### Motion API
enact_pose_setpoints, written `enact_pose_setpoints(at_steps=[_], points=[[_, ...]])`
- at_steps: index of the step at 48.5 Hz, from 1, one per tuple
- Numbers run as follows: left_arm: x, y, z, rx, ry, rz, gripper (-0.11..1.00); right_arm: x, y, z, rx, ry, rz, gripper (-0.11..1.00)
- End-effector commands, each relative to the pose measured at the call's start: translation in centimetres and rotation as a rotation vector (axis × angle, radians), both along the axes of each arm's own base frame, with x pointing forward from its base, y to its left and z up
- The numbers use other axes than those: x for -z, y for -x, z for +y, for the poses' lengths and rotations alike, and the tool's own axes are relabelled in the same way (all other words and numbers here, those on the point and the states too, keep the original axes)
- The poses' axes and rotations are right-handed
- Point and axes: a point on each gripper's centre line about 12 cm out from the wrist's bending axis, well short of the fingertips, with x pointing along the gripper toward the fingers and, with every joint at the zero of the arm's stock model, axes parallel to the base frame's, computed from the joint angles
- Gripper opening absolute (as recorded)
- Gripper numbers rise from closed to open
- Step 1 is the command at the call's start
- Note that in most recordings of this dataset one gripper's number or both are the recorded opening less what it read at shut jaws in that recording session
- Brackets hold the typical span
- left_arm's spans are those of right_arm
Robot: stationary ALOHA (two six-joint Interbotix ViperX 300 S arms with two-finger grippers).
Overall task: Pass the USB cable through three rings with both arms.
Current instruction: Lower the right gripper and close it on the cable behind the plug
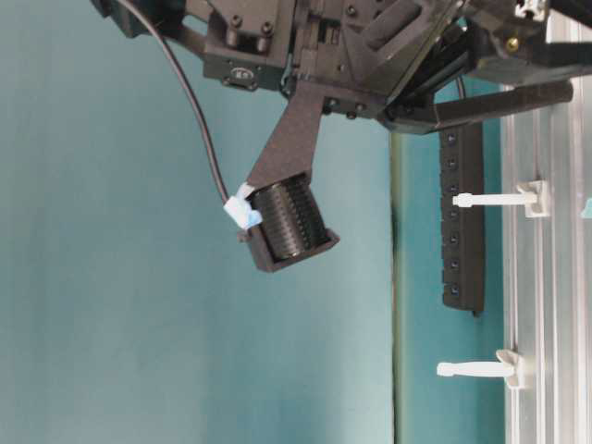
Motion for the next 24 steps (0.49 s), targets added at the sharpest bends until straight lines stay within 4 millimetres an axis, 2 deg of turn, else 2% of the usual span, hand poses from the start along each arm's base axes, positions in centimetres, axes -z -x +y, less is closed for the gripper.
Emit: enact_pose_setpoints(at_steps=[1, 24], points=[[-1.2, -0.2, 0.0, -0.001, 0.0, -0.031, 0.02, -0.3, -0.1, 0.0, -0.003, -0.002, -0.023, 0.8], [-1.2, -0.2, 0.0, 0.0, -0.002, -0.029, 0.02, 1.2, -0.1, 0.0, -0.008, -0.004, -0.036, 0.78]])
